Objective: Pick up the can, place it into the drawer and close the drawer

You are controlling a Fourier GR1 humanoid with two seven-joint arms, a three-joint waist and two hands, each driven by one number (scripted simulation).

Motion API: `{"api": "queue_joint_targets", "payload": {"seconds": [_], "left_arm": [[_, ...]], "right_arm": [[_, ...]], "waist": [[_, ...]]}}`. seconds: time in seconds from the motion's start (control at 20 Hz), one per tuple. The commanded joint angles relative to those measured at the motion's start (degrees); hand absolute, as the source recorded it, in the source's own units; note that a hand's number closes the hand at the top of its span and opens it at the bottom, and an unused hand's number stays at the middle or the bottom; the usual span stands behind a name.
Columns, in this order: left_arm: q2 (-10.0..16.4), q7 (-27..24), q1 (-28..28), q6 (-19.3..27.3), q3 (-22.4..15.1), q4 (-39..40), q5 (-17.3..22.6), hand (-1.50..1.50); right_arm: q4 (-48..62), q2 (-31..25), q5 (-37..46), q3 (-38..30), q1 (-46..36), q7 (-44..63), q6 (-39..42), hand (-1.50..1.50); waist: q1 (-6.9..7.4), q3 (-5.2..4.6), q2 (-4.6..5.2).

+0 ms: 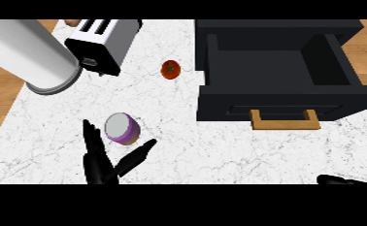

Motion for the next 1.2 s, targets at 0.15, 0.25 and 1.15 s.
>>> {"api": "queue_joint_targets", "payload": {"seconds": [0.15, 0.25, 1.15], "left_arm": [[-0.11, -13.54, -2.76, -4.45, 3.38, 12.84, 11.37, -1.5], [-0.12, -11.3, -4.48, -8.11, 7.97, 13.51, 9.69, -1.5], [3.42, -25.61, -19.08, -21.64, 18.82, 42.37, 18.88, -1.5]], "right_arm": [[-2.86, 0.06, -0.38, -0.81, 0.3, 1.79, 1.12, -1.5], [-0.39, 2.25, 0.72, -0.43, 2.4, -2.28, 1.91, -1.5], [-1.75, 1.63, 0.79, -2.55, 1.08, 1.04, 3.86, -1.5]], "waist": [[-0.03, 0.01, 0.0], [-0.03, 0.03, 0.0], [-0.27, 0.02, 0.07]]}}
